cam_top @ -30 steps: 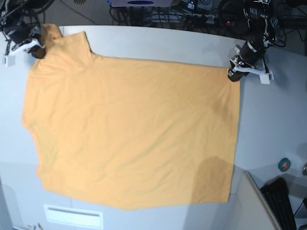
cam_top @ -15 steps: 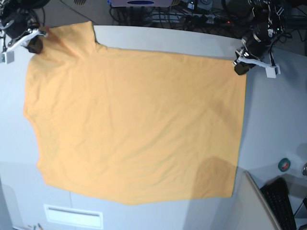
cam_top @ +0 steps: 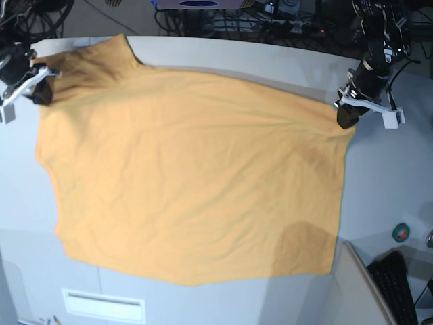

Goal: Layout the t-shirt on the table in an organized manner, then fold the t-shirt properly
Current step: 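Grasp the shirt edge with both grippers and fold it over lengthwise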

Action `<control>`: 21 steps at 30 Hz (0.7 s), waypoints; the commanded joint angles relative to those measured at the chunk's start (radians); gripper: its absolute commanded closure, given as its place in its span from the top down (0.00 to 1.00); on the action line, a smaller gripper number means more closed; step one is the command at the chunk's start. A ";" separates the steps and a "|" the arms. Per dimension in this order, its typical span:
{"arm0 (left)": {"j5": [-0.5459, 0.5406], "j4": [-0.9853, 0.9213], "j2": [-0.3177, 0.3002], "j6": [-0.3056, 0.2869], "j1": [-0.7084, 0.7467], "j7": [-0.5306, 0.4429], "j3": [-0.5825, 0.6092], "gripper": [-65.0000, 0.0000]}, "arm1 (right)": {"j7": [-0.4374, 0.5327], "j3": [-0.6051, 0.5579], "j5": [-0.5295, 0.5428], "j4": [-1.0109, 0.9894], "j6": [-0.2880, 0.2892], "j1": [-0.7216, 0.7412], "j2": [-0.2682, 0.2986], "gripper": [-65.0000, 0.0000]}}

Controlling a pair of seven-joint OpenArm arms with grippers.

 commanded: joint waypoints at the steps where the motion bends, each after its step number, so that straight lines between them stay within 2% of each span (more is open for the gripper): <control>1: -0.013 0.012 -0.009 0.000 -0.011 -0.020 -0.005 0.00 | 0.013 0.006 0.018 0.015 0.002 0.029 0.011 0.00; 3: -0.013 0.000 -0.009 0.012 -0.029 -0.020 -0.005 0.00 | 0.006 0.004 0.018 0.015 -0.017 0.069 0.015 0.00; 5: -0.013 -0.019 -0.009 0.023 -0.058 -0.020 -0.005 0.00 | 0.001 0.004 0.018 0.010 -0.080 0.121 0.019 0.00; 7: -0.013 -0.039 -0.009 0.035 -0.084 -0.020 -0.005 0.00 | 0.000 -0.015 0.018 -0.022 -0.105 0.169 0.044 0.00; 12: -0.013 -0.082 -0.009 0.041 -0.141 -0.020 -0.003 0.00 | 0.007 -0.109 0.018 -0.183 -0.110 0.272 0.104 0.00; 21: -0.013 -0.152 -0.009 0.057 -0.247 -0.020 -0.005 0.00 | 0.027 -0.124 0.018 -0.443 -0.110 0.448 0.163 0.00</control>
